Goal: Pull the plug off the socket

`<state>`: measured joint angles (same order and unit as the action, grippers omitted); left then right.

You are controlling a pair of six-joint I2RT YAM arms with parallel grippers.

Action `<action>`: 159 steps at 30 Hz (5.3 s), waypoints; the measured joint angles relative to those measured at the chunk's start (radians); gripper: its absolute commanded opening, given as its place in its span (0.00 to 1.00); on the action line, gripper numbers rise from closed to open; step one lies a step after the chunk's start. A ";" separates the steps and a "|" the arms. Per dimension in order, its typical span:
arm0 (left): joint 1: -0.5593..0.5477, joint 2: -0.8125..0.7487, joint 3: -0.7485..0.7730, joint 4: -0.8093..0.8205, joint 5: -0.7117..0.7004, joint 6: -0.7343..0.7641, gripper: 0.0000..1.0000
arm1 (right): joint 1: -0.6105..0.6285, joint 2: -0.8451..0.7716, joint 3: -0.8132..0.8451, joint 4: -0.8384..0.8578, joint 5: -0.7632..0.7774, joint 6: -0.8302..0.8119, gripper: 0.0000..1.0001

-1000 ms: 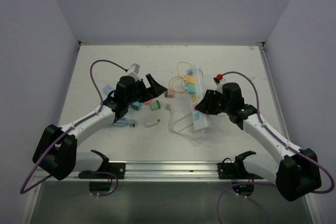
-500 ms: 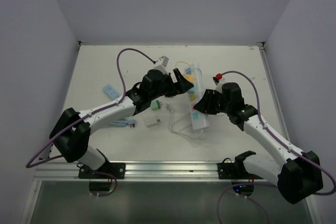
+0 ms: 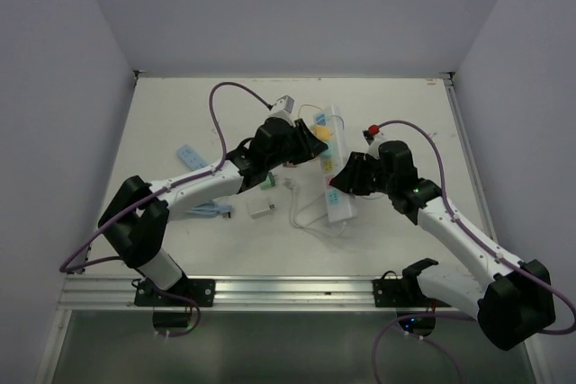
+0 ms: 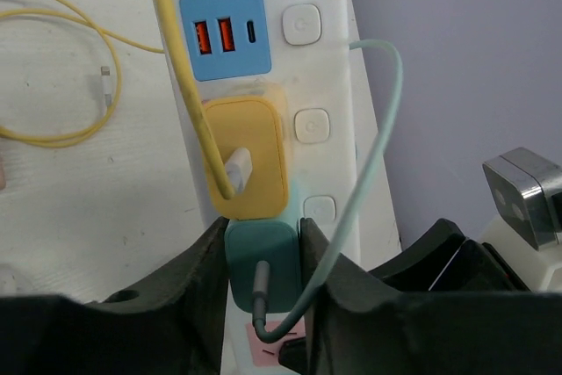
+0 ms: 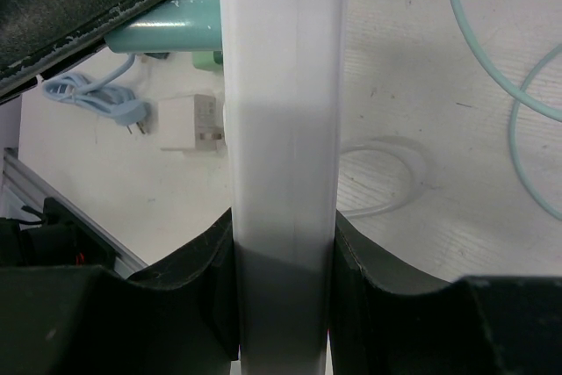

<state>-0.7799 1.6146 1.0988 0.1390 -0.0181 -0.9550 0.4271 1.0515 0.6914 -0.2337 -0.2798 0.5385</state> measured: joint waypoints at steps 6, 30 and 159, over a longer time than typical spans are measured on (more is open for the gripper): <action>-0.003 0.000 0.000 0.002 -0.014 -0.013 0.00 | 0.003 -0.003 0.000 -0.003 0.021 -0.001 0.00; 0.058 -0.384 -0.239 -0.061 -0.045 -0.049 0.00 | -0.053 0.046 -0.045 -0.111 0.262 0.059 0.00; 0.302 -0.320 -0.450 -0.122 0.096 0.085 1.00 | -0.198 0.520 -0.013 0.456 -0.075 0.145 0.00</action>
<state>-0.4778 1.2942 0.6487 0.0166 0.0780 -0.8700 0.2287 1.5715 0.6788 0.2222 -0.3546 0.6838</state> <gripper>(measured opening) 0.921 0.382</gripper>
